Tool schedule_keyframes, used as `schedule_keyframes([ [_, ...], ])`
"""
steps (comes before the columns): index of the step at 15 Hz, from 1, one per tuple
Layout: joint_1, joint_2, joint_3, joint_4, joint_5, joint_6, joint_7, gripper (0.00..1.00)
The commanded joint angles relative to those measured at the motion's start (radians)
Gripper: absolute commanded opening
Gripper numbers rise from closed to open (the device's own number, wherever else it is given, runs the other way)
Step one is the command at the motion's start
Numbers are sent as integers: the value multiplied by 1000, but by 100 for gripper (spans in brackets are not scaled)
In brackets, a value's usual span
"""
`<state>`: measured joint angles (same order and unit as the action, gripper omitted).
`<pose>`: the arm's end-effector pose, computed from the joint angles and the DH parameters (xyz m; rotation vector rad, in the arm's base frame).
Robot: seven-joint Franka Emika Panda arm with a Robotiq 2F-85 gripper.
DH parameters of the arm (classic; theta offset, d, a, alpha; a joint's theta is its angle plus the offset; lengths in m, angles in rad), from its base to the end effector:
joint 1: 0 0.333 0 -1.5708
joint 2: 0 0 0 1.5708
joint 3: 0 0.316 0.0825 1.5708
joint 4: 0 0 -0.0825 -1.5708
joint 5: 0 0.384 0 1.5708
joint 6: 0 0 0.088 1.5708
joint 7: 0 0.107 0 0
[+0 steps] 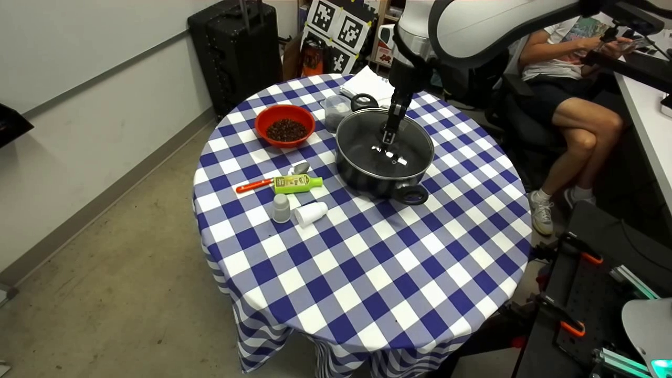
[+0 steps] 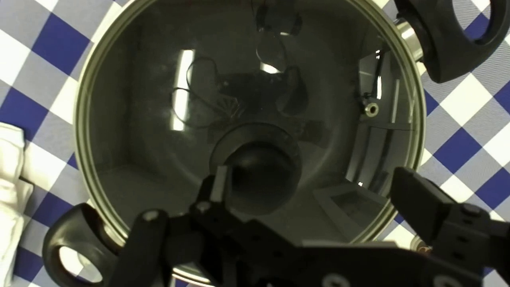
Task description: Remove the lid from the pot.
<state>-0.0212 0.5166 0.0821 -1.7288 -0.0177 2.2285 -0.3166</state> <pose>0.6646 0.0348 0.2841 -3.0577 -0.5850 0.0180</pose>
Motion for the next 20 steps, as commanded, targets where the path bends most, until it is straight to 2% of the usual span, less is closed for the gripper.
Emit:
schedule_keyframes([
  [1,7,37,-11,62,-22,-31,1,100],
  [10,-7,82,-30,102,-30,-38,7,100],
  [11,-9,86,-30,106,-28,-38,4,96],
  [12,-12,89,-29,107,-26,-35,4,72],
  [14,-14,92,-29,110,-24,-35,4,69],
  [19,-14,90,-27,112,-22,-39,6,29],
  [20,-15,89,-27,116,-22,-45,6,25],
])
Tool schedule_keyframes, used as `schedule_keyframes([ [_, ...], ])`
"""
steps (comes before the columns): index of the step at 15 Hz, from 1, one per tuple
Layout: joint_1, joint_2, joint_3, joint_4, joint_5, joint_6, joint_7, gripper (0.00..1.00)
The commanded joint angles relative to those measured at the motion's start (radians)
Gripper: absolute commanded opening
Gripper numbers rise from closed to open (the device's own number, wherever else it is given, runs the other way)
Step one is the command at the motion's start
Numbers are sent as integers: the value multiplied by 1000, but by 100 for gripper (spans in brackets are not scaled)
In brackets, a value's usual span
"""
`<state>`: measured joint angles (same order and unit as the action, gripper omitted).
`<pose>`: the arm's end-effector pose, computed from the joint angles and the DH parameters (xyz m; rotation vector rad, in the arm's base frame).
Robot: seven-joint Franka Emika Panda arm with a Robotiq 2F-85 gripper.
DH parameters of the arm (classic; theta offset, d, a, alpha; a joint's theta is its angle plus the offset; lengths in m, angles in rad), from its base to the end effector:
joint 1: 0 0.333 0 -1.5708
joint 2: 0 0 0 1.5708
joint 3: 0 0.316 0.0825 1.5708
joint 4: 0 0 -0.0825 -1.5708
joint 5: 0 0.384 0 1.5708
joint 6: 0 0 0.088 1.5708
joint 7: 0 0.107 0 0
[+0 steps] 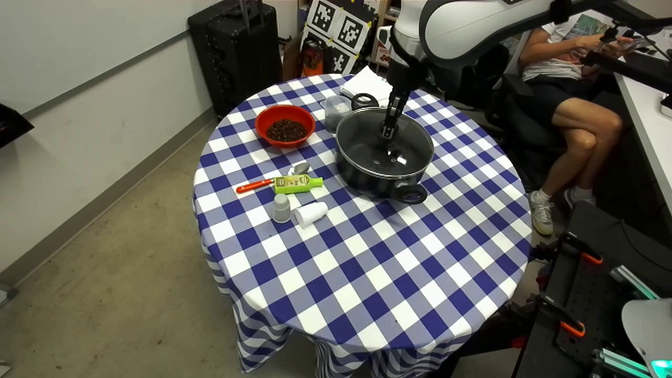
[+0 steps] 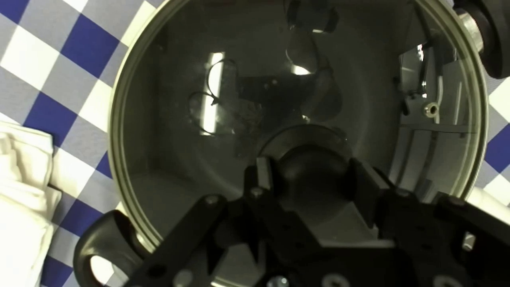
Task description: Remove the lid from the pot.
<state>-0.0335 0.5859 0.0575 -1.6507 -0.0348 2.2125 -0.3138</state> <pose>0.6818 0.0107 0.2698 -3.0861 -0.5452 0.0347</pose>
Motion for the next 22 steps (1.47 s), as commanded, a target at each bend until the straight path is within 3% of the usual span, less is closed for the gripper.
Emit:
schedule_keyframes([
  [1,-5,20,-2,35,-3,-28,0,25],
  [5,-17,-26,14,9,12,-46,-35,25],
  [11,-56,-259,49,-152,26,-9,-202,25],
  [17,-86,-510,-23,-325,26,7,-209,25],
  [22,-129,-656,-132,-535,13,50,-216,25],
])
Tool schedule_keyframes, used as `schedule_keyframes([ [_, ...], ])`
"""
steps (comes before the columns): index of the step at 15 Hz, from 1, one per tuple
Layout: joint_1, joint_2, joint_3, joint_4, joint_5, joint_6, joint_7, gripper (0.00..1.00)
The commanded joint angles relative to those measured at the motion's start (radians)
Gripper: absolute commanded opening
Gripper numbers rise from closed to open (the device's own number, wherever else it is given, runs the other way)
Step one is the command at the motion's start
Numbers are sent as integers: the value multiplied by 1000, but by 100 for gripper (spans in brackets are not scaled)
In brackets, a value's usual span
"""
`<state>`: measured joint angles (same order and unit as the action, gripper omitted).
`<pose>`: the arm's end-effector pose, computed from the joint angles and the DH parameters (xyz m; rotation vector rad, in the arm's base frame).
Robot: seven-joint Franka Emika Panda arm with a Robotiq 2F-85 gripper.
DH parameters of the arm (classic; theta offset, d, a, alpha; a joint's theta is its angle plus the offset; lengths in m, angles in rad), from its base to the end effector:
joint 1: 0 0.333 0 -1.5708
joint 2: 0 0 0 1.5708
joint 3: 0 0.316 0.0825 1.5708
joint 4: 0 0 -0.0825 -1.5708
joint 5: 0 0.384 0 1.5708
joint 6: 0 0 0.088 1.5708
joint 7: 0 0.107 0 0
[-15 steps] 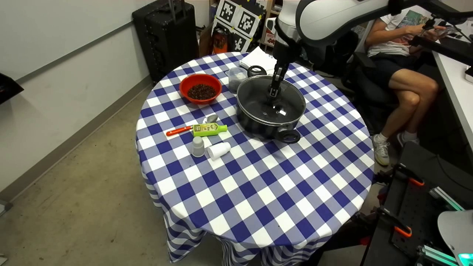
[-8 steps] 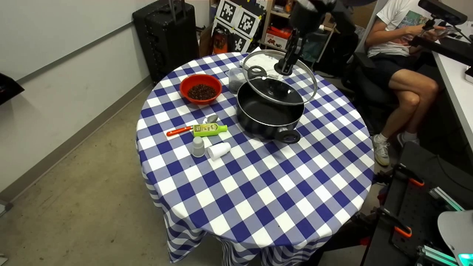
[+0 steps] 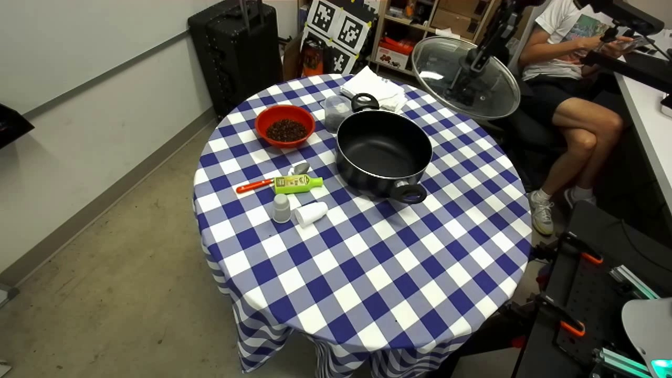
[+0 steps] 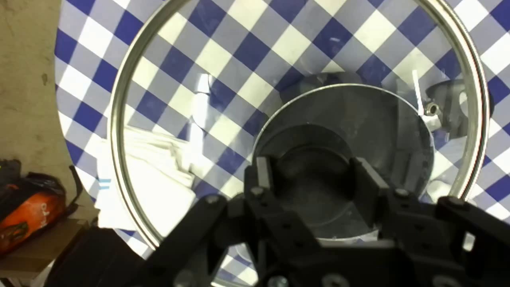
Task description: Remove the lid from the pot.
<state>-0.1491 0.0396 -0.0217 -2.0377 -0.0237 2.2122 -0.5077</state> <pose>0.5639 -0.0980 0.4372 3.0247 0.5346 0.1850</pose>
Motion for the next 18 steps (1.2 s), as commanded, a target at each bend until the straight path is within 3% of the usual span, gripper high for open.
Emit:
schedule_keyframes([
  [1,-19,-125,-72,-182,-3,58,-20,25],
  [5,-36,-137,-133,-315,-42,127,9,25],
  [10,-45,-81,-162,-432,-61,340,115,25],
  [15,-41,34,-157,-466,-17,467,188,25],
  [18,-44,111,-130,-442,48,492,168,25],
])
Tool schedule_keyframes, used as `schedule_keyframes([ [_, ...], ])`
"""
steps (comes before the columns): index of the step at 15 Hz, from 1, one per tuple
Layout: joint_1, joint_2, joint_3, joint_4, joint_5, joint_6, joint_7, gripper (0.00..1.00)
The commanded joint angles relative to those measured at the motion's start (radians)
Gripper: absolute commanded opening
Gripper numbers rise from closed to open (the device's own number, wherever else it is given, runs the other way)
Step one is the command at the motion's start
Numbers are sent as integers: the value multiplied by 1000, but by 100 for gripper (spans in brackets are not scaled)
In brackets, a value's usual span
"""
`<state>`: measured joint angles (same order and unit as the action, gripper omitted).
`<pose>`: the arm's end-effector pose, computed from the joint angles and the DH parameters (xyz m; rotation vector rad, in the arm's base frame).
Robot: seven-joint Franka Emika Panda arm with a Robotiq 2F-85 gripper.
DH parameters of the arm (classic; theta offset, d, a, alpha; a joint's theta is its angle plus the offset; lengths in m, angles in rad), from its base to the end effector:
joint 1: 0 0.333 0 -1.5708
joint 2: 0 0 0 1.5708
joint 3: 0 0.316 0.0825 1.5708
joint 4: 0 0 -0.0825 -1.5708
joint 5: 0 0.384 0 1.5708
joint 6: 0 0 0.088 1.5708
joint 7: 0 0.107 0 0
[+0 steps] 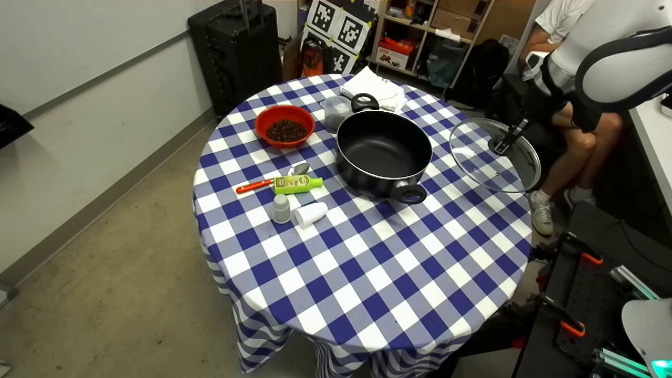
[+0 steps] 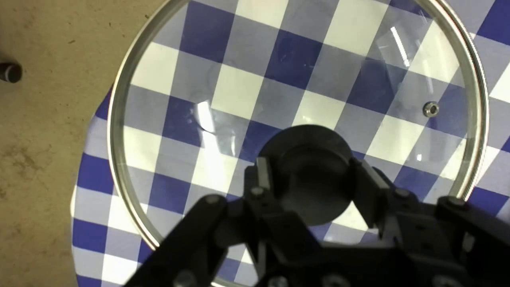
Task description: Remove the lid from the pot.
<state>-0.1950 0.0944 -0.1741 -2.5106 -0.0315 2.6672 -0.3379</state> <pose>0.4418 -0.1709 0.2513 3.0891 -0.0036 0.0750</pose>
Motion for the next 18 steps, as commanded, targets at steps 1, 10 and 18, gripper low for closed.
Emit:
schedule_keyframes([
  [1,-2,76,31,38,70,45,-4,25],
  [10,-54,224,88,127,137,38,-10,25],
  [18,-102,275,128,170,154,32,-19,52],
])
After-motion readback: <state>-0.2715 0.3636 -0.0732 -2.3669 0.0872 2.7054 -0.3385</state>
